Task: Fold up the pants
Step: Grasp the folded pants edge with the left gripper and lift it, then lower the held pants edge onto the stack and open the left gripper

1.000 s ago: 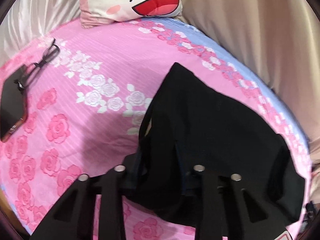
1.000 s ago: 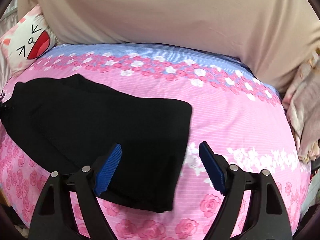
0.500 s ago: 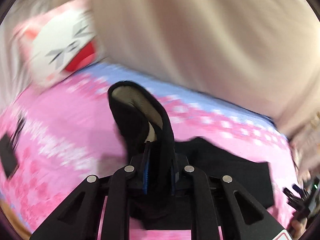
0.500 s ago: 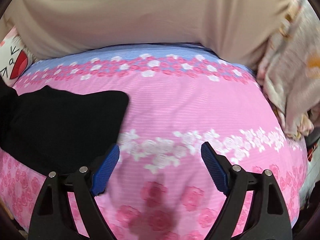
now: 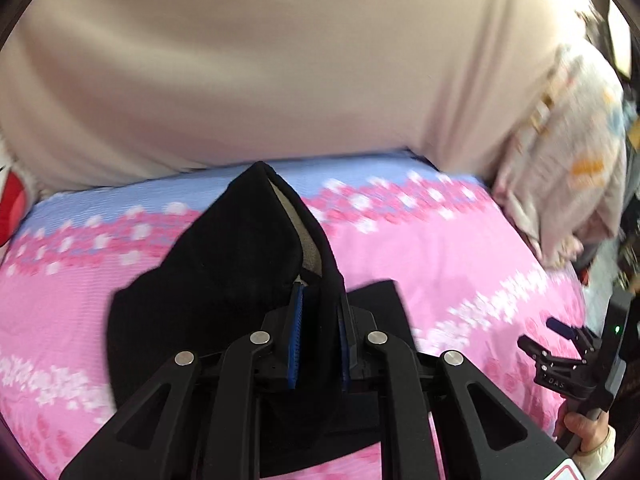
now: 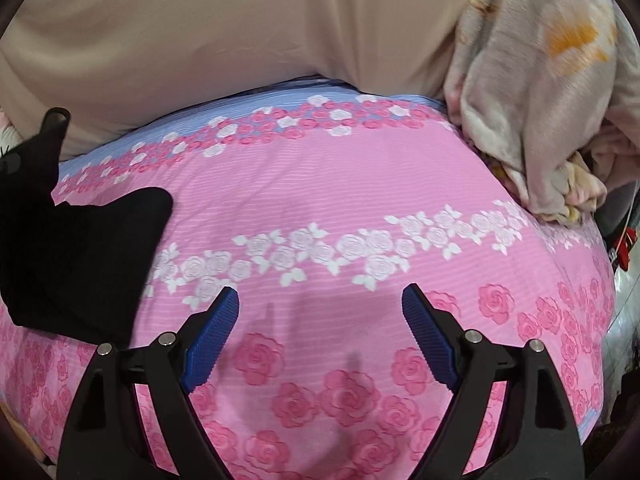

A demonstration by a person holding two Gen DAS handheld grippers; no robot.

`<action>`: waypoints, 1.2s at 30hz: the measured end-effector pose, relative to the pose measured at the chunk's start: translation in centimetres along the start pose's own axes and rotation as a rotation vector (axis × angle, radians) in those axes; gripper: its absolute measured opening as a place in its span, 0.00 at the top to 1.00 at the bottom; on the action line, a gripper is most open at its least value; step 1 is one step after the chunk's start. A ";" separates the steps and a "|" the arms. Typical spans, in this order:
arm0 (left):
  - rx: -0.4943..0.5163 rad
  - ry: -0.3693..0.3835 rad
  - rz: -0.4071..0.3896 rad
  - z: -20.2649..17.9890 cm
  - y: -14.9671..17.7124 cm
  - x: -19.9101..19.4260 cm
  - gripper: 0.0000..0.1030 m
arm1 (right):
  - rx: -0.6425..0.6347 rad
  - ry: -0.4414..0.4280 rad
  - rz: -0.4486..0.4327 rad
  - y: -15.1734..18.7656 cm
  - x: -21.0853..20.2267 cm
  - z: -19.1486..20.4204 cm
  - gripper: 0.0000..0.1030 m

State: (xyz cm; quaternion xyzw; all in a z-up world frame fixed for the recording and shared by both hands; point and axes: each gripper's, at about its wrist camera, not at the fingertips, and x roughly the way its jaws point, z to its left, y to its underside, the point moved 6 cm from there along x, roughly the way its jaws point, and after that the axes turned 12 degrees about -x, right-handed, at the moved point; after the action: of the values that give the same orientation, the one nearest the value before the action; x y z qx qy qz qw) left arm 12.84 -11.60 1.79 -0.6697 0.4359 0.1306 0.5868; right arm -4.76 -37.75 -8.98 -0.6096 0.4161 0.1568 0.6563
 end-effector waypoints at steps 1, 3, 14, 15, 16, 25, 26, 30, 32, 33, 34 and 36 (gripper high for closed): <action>0.011 0.011 0.015 -0.7 0.1 0.8 0.89 | 0.007 0.001 0.000 0.2 0.0 -0.4 0.21; 0.035 0.045 0.055 -3.0 1.0 2.6 0.89 | 0.028 0.002 0.001 0.8 0.0 -1.4 0.21; 0.154 0.026 0.187 -7.6 8.0 9.4 0.79 | 0.067 -0.005 0.020 2.2 0.9 -2.9 0.21; 0.154 0.039 0.180 -7.5 8.0 8.9 0.79 | 0.064 -0.008 0.022 2.2 1.0 -2.7 0.21; 0.162 0.056 0.170 -7.7 7.8 8.1 0.79 | 0.062 -0.007 0.023 2.1 1.0 -2.6 0.21; -0.051 -0.177 -0.080 4.1 -0.8 0.3 0.47 | -0.063 -0.086 -0.054 -3.7 -0.5 2.6 0.23; -0.077 -0.273 -0.095 7.2 -1.4 0.5 0.47 | -0.088 -0.098 -0.069 -4.7 -0.7 3.9 0.23; -0.136 -0.388 0.008 14.9 -0.8 4.0 0.47 | -0.247 -0.192 -0.120 -9.7 -1.5 11.7 0.21; -0.204 -0.366 0.069 17.5 0.1 6.2 0.45 | -0.305 -0.273 -0.114 -11.2 -1.4 15.4 0.21; -0.224 -0.346 0.075 17.9 0.2 6.9 0.45 | -0.328 -0.308 -0.107 -11.8 -1.1 17.2 0.21; -0.255 -0.330 0.077 18.6 0.3 7.2 0.43 | -0.351 -0.338 -0.096 -12.3 -0.6 19.0 0.21; -0.284 -0.311 0.062 19.1 0.0 7.8 0.37 | -0.397 -0.367 -0.067 -12.9 0.9 22.2 0.21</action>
State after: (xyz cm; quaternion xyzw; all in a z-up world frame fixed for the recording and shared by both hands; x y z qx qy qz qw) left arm 23.83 2.26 -8.85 -0.7038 0.3378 0.3102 0.5426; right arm 12.92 -20.07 -2.99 -0.7011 0.2310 0.3215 0.5931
